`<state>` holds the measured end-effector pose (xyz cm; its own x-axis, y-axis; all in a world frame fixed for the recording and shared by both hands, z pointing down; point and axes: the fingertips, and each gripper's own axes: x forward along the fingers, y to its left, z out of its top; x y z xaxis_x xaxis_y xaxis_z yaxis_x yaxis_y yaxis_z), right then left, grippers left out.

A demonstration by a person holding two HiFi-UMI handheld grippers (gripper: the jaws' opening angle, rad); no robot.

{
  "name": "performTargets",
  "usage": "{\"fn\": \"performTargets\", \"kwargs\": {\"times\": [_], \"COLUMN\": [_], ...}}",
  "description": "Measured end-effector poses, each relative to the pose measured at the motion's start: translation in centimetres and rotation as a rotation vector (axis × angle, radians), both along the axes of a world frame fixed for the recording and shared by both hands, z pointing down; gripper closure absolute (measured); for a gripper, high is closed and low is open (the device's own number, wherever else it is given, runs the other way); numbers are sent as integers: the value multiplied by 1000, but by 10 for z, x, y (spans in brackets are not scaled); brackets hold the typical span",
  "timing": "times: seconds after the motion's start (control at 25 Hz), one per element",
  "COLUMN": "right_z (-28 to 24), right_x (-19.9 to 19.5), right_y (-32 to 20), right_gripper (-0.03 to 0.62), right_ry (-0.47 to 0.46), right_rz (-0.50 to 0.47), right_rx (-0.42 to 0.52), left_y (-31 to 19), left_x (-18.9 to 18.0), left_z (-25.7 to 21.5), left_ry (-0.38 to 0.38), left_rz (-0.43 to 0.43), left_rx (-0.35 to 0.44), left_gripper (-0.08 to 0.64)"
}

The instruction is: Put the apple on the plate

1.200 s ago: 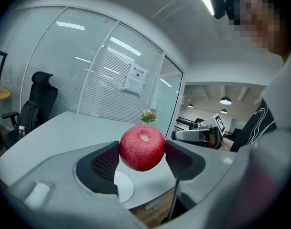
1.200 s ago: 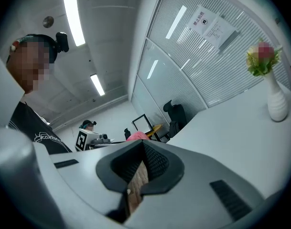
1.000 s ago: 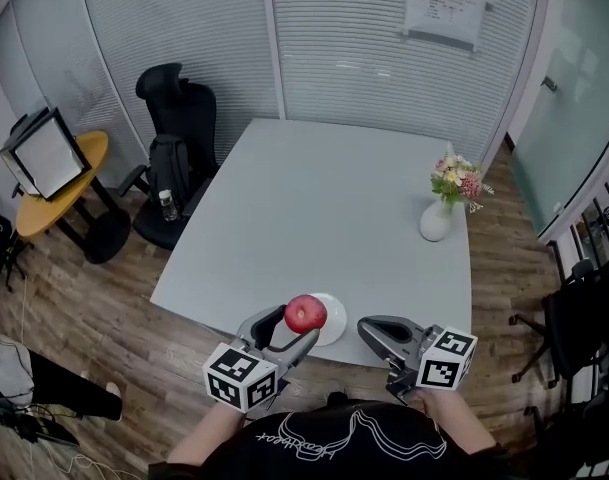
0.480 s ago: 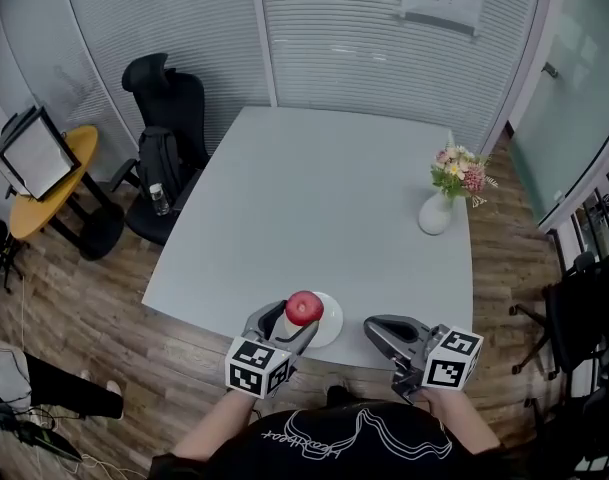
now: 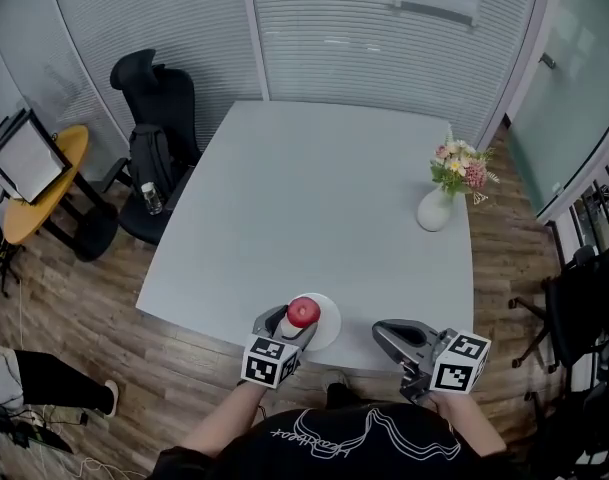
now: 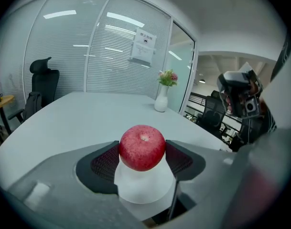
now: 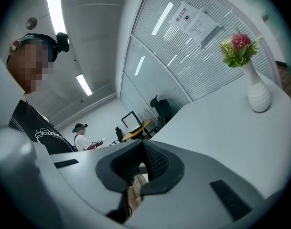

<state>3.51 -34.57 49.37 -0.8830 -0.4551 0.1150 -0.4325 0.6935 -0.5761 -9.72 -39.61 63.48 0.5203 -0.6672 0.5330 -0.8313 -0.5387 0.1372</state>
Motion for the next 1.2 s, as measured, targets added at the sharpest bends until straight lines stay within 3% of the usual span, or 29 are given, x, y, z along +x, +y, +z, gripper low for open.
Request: {"fn": "performTargets", "kwargs": {"times": [0.2,0.68,1.2], "right_z": [8,23,28], "right_x": [7,21,20], "right_y": [-1,-2,-1], "right_gripper": [583,583,583], "right_ry": [7,15,20], "right_rz": [17,53,51], "right_rx": [-22,-59,-71], "left_y": [-4,-1,-3], "left_x": [3,13,18], "left_z": [25,59,63], "left_ry": [-39,-48,-31], "left_rz": [19,49,55], "left_rx": [-27,-78,-81], "left_gripper": [250,250,250]}}
